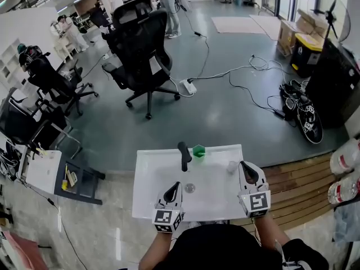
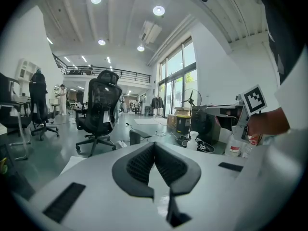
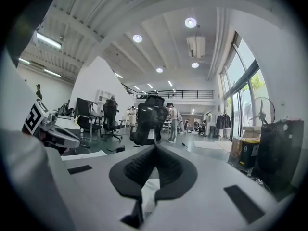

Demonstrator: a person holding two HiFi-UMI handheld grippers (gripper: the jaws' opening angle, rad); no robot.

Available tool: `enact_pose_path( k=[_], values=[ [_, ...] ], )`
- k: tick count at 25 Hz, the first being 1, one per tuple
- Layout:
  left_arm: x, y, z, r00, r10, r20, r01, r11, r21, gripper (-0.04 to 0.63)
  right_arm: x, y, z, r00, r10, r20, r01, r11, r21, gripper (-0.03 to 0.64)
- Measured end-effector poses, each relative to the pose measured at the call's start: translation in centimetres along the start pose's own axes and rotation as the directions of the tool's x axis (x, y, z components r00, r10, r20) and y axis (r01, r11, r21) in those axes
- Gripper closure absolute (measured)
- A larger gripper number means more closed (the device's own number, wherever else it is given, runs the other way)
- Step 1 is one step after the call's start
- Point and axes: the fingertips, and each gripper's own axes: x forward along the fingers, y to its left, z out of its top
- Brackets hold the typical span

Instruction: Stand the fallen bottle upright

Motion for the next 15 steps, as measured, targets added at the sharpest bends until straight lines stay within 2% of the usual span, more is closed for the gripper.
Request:
enact_pose_path(
  k=[5, 15],
  values=[
    [0.3, 0.2, 0.2, 1.0, 0.01, 0.014, -0.01, 1.0, -0.004, 0.578, 0.6, 0.4, 0.3, 1.0, 0.012, -0.007, -0.011, 1.0, 0.027, 0.606],
    [0.9, 0.2, 2.5, 0.998, 0.0, 0.056, -0.003, 0.999, 0.054, 0.578, 1.2, 1.3, 0.1, 0.999, 0.049, 0.001, -0.049, 0.999, 0.013, 0.606]
  ],
)
